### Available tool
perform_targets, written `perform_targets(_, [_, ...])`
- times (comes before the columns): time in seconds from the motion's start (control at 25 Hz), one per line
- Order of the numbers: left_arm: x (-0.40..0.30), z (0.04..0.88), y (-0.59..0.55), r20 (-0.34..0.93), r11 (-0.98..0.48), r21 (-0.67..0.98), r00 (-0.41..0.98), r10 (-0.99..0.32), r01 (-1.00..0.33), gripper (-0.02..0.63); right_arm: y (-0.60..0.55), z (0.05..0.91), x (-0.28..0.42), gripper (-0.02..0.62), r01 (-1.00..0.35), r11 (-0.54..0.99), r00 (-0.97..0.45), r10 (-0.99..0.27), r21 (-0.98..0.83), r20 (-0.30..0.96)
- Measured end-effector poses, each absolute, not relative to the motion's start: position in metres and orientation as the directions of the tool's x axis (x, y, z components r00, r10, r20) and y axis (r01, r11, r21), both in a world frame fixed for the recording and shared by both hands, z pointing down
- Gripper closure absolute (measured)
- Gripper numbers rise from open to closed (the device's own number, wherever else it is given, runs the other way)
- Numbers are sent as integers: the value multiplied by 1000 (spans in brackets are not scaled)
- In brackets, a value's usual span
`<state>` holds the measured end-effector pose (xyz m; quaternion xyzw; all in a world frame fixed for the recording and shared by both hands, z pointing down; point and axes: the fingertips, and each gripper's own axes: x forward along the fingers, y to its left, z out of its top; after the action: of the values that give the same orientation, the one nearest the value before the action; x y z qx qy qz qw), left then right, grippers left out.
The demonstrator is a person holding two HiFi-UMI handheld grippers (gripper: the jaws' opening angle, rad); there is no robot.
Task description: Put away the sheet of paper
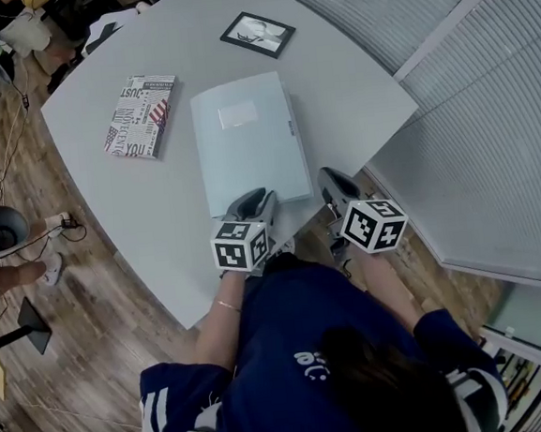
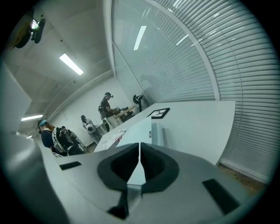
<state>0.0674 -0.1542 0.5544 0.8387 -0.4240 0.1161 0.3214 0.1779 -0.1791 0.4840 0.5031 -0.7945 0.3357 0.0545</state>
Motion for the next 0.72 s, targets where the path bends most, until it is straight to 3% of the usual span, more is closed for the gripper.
perform_targets(0.24, [48,518,-158,328,-385,558,622,-711,-735,529,-177,476,158,575,-833,294,-497,-770,-469,400])
perform_targets(0.72, [-14,475,-136,269,-366,405,492,-828,-838,529,-161,463,127,575,-842,376,-510,-789,-386,343])
